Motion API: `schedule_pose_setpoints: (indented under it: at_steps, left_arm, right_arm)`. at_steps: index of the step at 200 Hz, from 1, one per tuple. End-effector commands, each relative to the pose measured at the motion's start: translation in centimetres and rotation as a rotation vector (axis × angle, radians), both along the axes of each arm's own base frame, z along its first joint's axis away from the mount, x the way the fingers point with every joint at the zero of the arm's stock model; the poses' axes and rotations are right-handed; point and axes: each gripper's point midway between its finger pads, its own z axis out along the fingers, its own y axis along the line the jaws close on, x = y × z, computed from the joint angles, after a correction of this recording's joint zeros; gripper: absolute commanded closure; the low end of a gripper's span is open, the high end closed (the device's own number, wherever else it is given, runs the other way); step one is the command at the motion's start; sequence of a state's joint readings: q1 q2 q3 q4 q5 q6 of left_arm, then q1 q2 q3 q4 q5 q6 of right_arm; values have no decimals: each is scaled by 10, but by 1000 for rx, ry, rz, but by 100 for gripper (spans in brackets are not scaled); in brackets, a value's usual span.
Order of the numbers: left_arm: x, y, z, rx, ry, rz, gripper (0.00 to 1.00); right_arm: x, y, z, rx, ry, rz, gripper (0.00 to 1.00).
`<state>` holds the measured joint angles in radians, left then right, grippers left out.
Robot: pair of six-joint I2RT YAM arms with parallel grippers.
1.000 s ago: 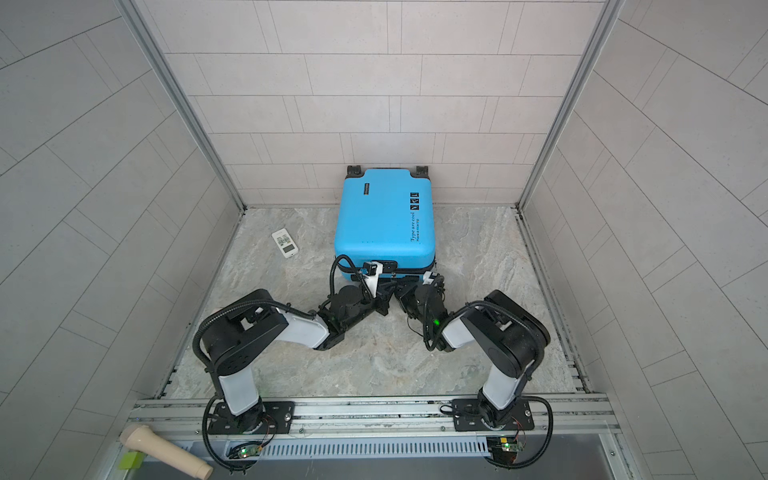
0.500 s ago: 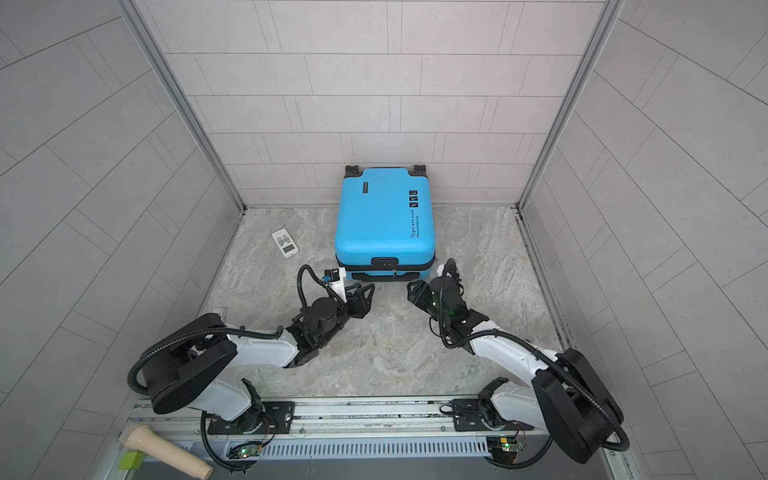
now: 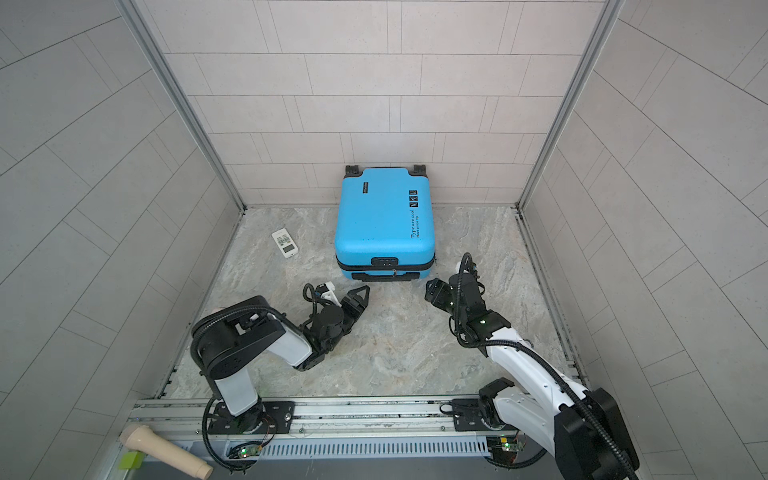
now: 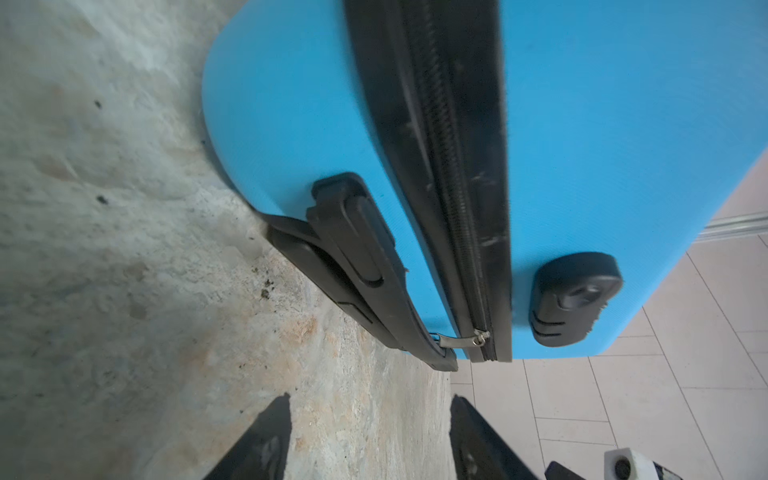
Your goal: Pack the luggage
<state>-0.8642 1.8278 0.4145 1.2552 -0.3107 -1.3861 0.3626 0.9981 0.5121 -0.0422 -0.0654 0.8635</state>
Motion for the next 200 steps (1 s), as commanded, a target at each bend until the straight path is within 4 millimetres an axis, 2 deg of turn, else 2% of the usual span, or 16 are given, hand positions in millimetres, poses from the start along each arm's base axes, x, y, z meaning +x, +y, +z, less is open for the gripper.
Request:
schedule_pose_setpoints:
  at_steps: [1, 44, 72, 104, 169, 200]
  left_arm:
    - [16, -10, 26, -195, -15, 38, 34]
    - [39, -15, 27, -262, 9, 8, 37]
    - [48, -16, 21, -302, 37, 14, 40]
    - [51, -29, 12, -321, 72, -36, 40]
    - [61, -38, -1, -323, 89, -32, 40]
    - [66, -38, -12, -309, 96, -12, 43]
  right_arm:
    - [1, 0, 10, -11, -15, 11, 19]
    - [2, 4, 14, -7, -20, 37, 20]
    - [2, 4, 20, -3, -40, 42, 28]
    - [4, 5, 25, -7, -49, 42, 33]
    - [7, 10, 25, 15, -45, 53, 45]
    - [9, 15, 27, 35, -64, 75, 49]
